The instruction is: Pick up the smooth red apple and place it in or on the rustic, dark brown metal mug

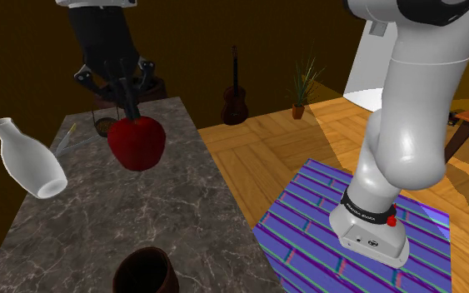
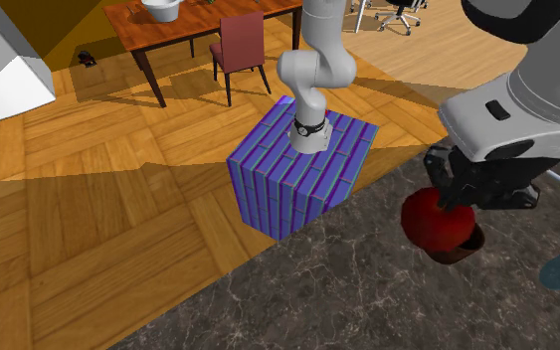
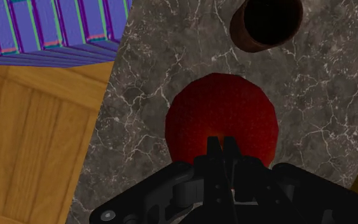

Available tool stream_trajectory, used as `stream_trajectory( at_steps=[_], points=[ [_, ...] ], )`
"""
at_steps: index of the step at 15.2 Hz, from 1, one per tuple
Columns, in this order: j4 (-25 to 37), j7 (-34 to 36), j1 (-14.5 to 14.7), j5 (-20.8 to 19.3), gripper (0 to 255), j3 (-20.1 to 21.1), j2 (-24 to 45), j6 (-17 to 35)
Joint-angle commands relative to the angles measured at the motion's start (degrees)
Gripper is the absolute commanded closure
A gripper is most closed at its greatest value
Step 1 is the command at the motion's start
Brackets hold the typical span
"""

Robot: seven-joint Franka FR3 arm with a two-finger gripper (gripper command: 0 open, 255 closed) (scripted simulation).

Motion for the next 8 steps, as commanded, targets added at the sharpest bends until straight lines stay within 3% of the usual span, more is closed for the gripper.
stream_trajectory(
  at_steps=[1,8],
  points=[
    [-0.7,2.6,1.5,0.3,255,1.1,-0.8,0.2],
    [0.7,11.9,6.8,0.3,255,5.1,-0.8,-0.5]
  ],
)
